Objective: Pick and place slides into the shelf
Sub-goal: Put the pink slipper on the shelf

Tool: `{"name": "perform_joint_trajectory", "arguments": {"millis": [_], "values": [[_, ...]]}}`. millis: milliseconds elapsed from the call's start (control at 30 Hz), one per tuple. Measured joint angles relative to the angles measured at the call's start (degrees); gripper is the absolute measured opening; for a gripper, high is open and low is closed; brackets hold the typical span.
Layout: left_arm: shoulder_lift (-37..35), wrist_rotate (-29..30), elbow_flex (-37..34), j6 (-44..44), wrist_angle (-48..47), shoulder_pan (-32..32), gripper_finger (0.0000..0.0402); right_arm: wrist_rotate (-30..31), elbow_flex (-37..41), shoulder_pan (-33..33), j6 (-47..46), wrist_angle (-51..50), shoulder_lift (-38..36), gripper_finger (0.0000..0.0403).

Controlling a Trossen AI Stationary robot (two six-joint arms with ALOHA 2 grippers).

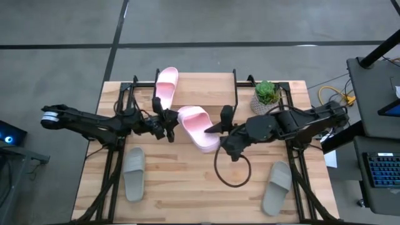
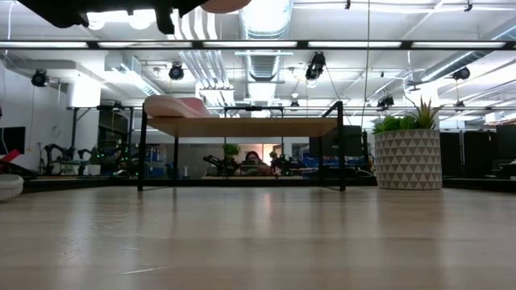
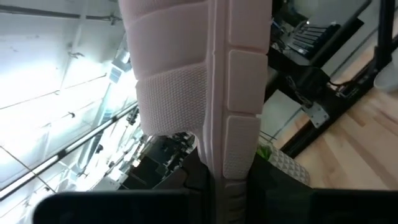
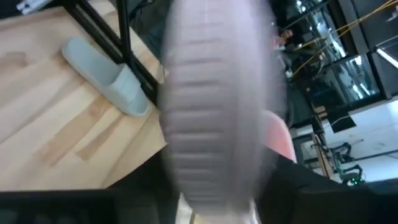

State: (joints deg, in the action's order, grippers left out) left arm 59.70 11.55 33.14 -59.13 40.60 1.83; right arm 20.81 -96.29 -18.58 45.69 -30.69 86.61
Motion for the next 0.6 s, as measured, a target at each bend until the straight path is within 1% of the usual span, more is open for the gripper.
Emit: {"name": "perform_joint_trajectory", "arguments": {"millis": [100,200,333,433,500,600], "values": [[0.06,0.15,0.02,-0.02,-0.47,0.0,0.0025,0.26,0.0,0.36,0.96,-0.41,0.65,0.0115],[-0.15,0.18,0.02,0.07,-0.54,0.0,0.0025,0.84,0.0,0.38,2.16,-0.18,0.64,0.0066],[-0.28,0.26,0.02,0.09,-0.57,0.0,0.0025,1.0,0.0,0.38,4.18,-0.3,0.63,0.0061],[-0.28,0.42,0.02,1.01,-0.51,0.0,0.0026,2.54,0.0,0.36,4.48,-0.12,0.63,0.0061],[-0.29,1.01,0.02,3.87,-0.57,0.0,0.0045,4.07,0.0,0.45,4.5,0.13,1.13,0.0061],[-0.65,3.16,0.02,5.94,-0.74,0.0,0.0095,5.58,0.32,0.64,4.65,0.26,1.35,0.0061]]}}
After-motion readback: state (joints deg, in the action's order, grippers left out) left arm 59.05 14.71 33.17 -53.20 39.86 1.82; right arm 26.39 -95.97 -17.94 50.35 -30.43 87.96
